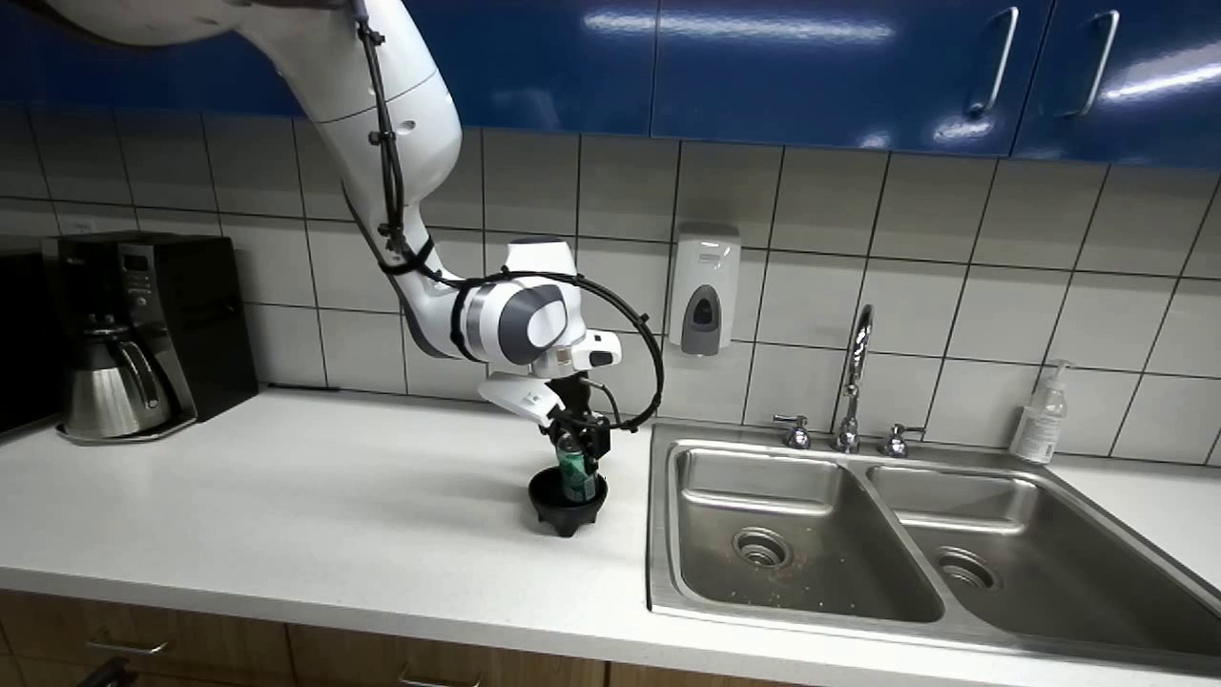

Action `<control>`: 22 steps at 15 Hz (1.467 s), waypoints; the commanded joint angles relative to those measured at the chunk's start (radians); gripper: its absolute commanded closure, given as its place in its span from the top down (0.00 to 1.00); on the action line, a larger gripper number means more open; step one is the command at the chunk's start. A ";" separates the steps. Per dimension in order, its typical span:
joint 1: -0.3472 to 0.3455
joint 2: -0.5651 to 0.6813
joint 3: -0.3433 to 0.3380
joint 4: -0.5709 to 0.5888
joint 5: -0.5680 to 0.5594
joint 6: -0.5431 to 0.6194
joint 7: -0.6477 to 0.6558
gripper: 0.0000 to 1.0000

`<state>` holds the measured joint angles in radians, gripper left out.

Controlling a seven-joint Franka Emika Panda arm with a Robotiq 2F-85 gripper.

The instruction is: Pick up the green can and put it in the black bowl

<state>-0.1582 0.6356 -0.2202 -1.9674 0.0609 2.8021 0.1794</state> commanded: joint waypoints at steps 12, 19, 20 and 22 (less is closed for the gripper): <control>0.010 -0.004 -0.019 0.030 0.002 -0.020 0.030 1.00; -0.016 -0.129 0.007 -0.123 -0.003 -0.007 -0.046 1.00; -0.011 -0.154 0.000 -0.161 -0.009 0.006 -0.050 1.00; -0.010 -0.208 -0.005 -0.234 -0.015 0.022 -0.065 1.00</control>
<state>-0.1583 0.5479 -0.2302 -2.0615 0.0590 2.8034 0.1578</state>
